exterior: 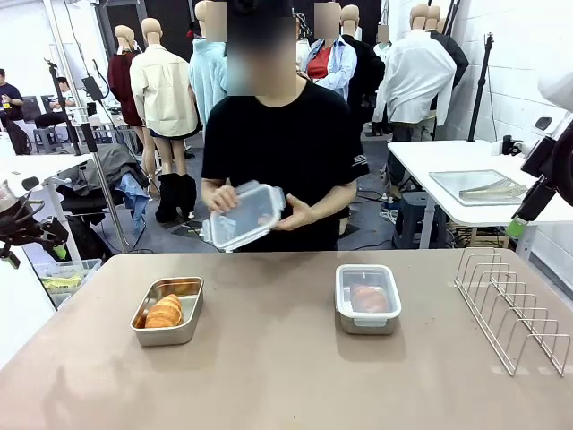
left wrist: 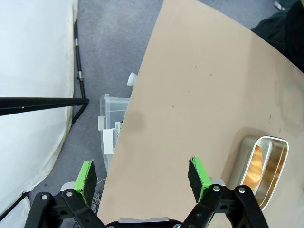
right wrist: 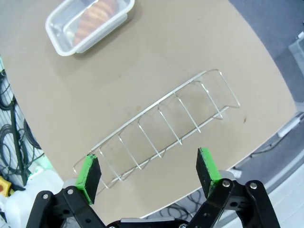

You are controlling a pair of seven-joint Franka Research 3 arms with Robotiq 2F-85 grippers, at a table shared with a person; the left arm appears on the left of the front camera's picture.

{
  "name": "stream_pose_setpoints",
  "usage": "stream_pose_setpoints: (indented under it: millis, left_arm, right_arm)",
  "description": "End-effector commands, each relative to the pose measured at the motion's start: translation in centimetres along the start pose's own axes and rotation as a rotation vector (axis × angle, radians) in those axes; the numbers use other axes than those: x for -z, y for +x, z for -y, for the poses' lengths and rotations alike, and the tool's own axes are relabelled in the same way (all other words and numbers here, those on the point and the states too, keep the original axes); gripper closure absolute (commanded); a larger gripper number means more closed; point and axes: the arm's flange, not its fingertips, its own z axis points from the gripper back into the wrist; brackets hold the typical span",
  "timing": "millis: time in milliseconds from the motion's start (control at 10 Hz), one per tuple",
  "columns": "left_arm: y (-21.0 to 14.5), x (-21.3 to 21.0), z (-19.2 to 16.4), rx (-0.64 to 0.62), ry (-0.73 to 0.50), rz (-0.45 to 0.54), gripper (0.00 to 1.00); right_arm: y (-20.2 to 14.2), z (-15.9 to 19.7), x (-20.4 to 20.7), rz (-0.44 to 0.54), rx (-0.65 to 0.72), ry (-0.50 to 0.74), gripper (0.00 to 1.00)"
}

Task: Place the bread in airtight containers.
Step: Release when the human grabs the Airtight Container lid.

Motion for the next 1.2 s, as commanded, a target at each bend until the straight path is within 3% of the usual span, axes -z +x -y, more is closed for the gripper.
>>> stream_pose_setpoints:
  millis: [0, 1100]
  left_arm:
    - [0.0, -0.09, -0.17, -0.002, 0.002, 0.002, 0.0]
    - [0.0, -0.09, -0.17, -0.002, 0.002, 0.002, 0.0]
  right_arm:
    - [0.08, 0.39, -0.15, -0.01, -0.016, 0.009, 0.0]
    - [0.08, 0.39, -0.15, -0.01, -0.016, 0.009, 0.0]
